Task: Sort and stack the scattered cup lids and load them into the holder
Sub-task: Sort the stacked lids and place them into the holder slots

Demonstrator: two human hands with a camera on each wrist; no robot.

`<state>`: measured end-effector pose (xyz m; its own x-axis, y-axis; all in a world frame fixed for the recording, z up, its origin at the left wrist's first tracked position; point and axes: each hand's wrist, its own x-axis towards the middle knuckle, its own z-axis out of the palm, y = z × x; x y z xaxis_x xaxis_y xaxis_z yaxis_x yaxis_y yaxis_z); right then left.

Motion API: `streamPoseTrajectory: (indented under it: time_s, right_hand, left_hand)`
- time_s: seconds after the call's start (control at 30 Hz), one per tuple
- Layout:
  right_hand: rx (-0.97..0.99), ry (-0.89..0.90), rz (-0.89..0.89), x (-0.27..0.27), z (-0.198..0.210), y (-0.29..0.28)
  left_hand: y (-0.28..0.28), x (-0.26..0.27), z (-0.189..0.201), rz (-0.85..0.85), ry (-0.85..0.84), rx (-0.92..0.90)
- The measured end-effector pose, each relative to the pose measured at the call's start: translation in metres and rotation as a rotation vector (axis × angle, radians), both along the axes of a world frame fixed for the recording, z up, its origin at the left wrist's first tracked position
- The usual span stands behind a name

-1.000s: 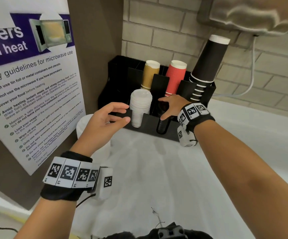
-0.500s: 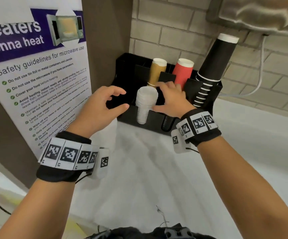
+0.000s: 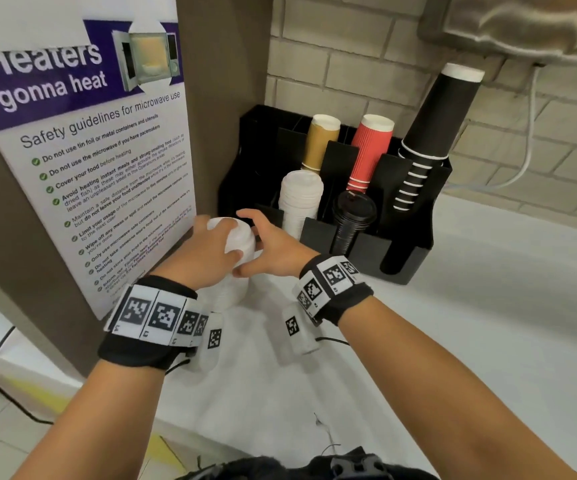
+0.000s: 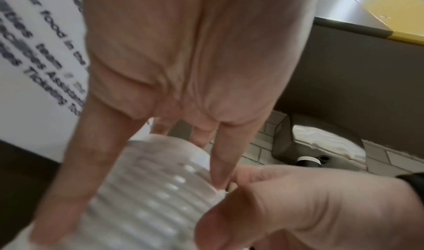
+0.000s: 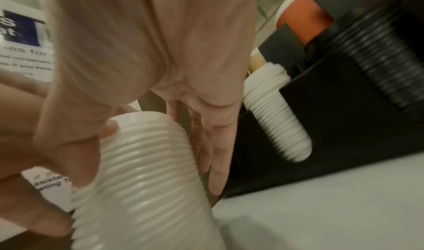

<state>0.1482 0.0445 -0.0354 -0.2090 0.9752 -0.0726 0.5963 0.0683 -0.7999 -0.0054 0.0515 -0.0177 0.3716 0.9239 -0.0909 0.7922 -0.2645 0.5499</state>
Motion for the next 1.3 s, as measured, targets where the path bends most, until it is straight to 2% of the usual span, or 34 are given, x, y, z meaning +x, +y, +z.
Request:
streamPoseTrajectory:
  time_s: [0.1, 0.2, 0.43, 0.6, 0.77, 1.03, 1.2, 1.3]
  right_hand:
    - [0.037, -0.093, -0.08, 0.023, 0.008, -0.005]
    - [-0.013, -0.184, -0.156, 0.053, 0.015, -0.014]
    - [-0.1, -0.213, -0.318, 0.091, 0.023, -0.035]
    - [-0.113, -0.351, -0.304, 0.101, 0.029, -0.035]
    - [-0.088, -0.392, -0.173, 0.097, 0.042, -0.026]
    - [-0.054, -0.575, -0.046, 0.078, 0.041, -0.003]
    - [0.025, -0.535, -0.063, 0.08, 0.054, -0.005]
    - [0.13, -0.356, -0.087, 0.079, 0.071, -0.015]
  left_hand:
    - [0.004, 0.017, -0.006, -0.119, -0.101, -0.012]
    - [0.007, 0.042, -0.008, -0.25, -0.164, -0.027]
    - [0.008, 0.086, -0.006, -0.415, -0.254, -0.058]
    - [0.01, 0.079, -0.006, -0.331, -0.414, -0.112]
    - [0.003, 0.048, -0.006, -0.104, -0.646, -0.144]
    - [-0.017, 0.03, -0.011, -0.044, -0.729, -0.198]
    - [-0.017, 0.03, -0.013, -0.041, -0.747, -0.173]
    - [-0.02, 0.038, -0.012, -0.108, -0.815, -0.12]
